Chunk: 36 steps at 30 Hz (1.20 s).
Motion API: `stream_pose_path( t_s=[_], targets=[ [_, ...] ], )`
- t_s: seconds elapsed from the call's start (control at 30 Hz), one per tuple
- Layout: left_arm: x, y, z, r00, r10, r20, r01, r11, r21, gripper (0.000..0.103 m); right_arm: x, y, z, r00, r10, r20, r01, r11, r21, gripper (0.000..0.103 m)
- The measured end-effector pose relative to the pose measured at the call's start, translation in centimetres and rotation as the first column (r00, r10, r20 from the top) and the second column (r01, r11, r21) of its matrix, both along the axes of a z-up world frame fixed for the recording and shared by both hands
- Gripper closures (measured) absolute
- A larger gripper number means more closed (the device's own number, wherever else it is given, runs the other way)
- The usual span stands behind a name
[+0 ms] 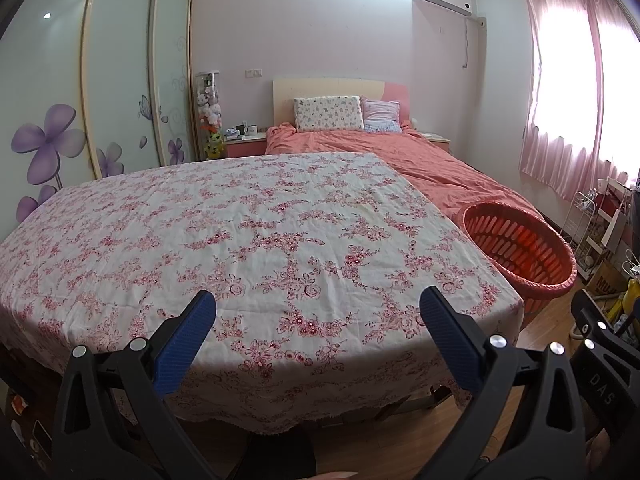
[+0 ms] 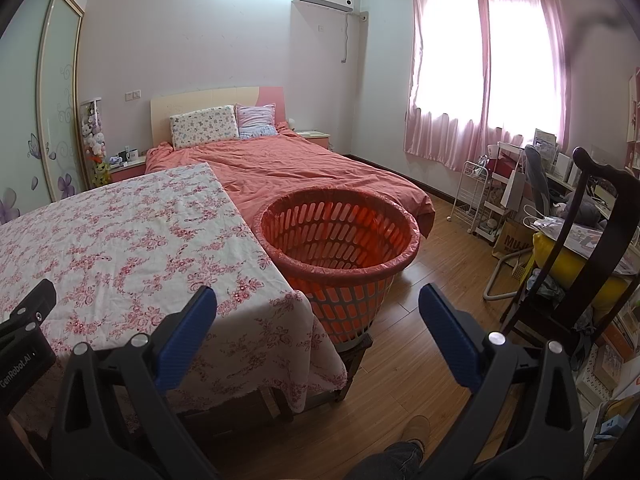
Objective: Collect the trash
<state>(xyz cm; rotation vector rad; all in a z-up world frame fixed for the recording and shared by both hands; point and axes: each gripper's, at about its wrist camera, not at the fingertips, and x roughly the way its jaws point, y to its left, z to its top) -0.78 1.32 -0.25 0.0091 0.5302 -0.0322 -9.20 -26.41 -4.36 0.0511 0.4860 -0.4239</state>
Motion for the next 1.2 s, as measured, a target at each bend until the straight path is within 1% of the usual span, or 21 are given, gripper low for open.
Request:
stream_pose_path(
  t_s=[0.9,1.2],
  targets=[
    [0.03,-0.02,0.01,1.0,0.0,-0.002,0.0,1.0,-0.001,0.003,-0.06,-0.05,0.04,1.0,-0.001,0.0,0.001,1.0,0.001,0.004],
    [-0.14,-0.13,-0.45,1.0,0.003,-0.006,-0.003,1.0,-0.003,0.003,-0.05,-0.04,0.04,1.0,-0.001,0.0,0.001,1.0,0.001,0.004]
  ],
)
